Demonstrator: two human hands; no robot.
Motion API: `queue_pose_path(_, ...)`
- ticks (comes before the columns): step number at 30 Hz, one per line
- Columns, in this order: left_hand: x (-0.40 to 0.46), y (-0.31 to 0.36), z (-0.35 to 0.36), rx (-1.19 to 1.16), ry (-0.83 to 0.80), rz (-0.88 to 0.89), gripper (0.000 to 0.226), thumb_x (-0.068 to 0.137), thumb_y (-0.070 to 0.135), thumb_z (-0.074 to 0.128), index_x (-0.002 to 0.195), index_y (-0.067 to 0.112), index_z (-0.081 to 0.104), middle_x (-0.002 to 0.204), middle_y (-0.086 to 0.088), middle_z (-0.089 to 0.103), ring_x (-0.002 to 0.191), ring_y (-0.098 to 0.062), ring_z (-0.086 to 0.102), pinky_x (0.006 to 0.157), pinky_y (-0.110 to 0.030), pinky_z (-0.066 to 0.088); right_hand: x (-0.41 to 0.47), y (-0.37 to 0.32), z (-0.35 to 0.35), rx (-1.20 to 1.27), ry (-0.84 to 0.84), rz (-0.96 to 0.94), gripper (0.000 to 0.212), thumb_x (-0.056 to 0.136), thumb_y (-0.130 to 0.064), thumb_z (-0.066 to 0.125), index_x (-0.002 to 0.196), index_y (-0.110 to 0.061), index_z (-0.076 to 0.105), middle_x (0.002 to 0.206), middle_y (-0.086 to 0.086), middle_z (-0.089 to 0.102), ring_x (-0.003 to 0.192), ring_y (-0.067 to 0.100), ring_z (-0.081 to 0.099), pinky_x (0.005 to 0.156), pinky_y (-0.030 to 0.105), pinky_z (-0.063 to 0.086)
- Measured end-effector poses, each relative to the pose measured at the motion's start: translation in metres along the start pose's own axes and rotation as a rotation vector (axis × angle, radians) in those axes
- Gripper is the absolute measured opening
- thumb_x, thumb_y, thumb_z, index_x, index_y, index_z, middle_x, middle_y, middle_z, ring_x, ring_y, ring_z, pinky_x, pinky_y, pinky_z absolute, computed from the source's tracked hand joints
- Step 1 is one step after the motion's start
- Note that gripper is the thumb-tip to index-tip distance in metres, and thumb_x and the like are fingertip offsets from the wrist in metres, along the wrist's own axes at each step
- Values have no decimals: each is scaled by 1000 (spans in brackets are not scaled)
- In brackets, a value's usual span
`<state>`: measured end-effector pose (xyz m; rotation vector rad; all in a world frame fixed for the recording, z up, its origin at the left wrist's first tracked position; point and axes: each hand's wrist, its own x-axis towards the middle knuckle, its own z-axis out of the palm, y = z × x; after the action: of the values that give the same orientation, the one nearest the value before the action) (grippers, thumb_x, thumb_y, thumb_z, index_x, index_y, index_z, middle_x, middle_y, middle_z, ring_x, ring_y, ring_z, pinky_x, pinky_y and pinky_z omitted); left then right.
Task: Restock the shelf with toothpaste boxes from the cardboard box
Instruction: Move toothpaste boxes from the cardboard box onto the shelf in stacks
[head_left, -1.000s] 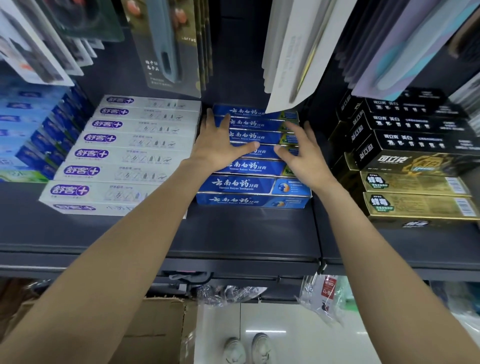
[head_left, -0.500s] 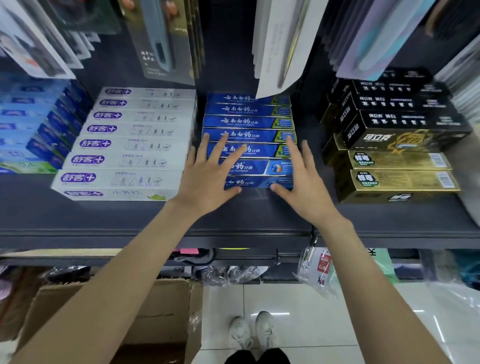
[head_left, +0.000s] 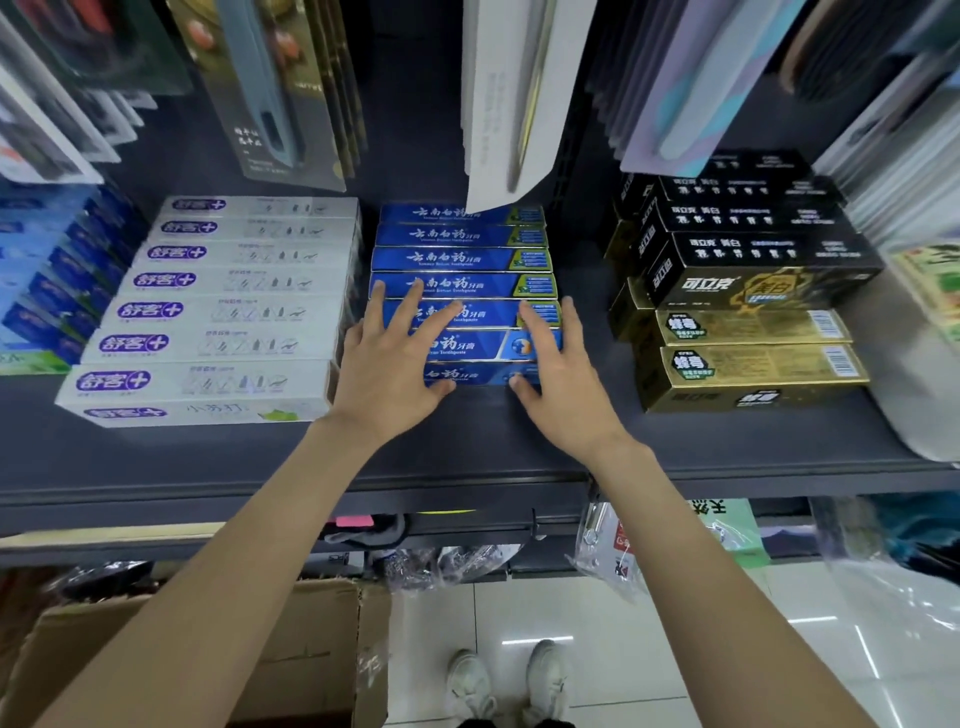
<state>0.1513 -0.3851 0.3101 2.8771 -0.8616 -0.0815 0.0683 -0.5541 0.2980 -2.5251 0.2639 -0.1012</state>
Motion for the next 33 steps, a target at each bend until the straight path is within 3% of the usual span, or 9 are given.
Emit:
queue_pose_path(3,-4,11,-1,57,46,-10,87,80,44,66,150,30,15,159,-7,7,145,-36,-2,114,-55,13,-15,-3,-11,-2,95,-112,66,90,-14,58,148,-17,27,158,16,4,144,34,14,113,48,29)
queue_pose_path(8,-29,71,-14,-282,365,139,84,79,40,65,148,15,24,154,-6,26,144,-21,16,116,-33,17,-71,22,-65,94,519,-148,41,90,-13,52,130,-12,54,139,7,48,129,20,43,109,25,32)
queue_pose_path(12,-32,147,-15,-669,216,171,98,78,47,70,150,28,5,155,12,14,139,2,7,110,-10,7,-93,83,-111,132,675,17,42,88,-9,51,130,-9,50,132,8,53,124,24,48,106,38,37)
queue_pose_path(15,-10,185,4,-711,140,137,117,69,51,76,146,37,-12,159,4,-7,146,-11,-4,114,-31,12,-87,134,-136,154,601,108,57,89,-20,50,143,-12,32,145,8,38,133,22,38,111,38,32)
queue_pose_path(20,22,219,28,-571,168,77,130,59,51,83,142,46,-17,156,-1,-25,145,-32,-12,113,-53,24,-62,176,-154,202,411,92,77,94,-32,53,152,-20,4,157,7,11,145,17,12,107,21,22)
queue_pose_path(24,38,223,32,-661,122,64,134,59,42,86,137,54,-22,157,1,-21,147,-24,3,102,-38,36,-32,182,-160,323,372,98,72,96,-37,48,151,-26,3,159,0,7,144,8,6,103,12,17)
queue_pose_path(27,42,225,33,-695,128,55,135,60,38,86,132,59,-26,160,4,-9,147,-16,-5,107,-39,25,-17,185,-158,360,383,36,69,97,-37,48,151,-24,8,158,-6,13,142,4,14,108,16,17)
queue_pose_path(31,42,226,32,-718,126,43,136,60,34,88,129,62,-25,159,6,-10,142,1,-9,104,-26,18,-14,191,-158,402,337,17,69,93,-52,45,149,-35,9,157,-12,16,120,20,38,112,47,32)
queue_pose_path(33,41,227,29,-732,103,58,136,60,32,88,127,63,-27,158,8,-16,133,11,-13,104,-24,17,-17,189,-165,410,322,11,65,95,-50,42,149,-34,10,158,-9,12,138,18,25,115,33,26)
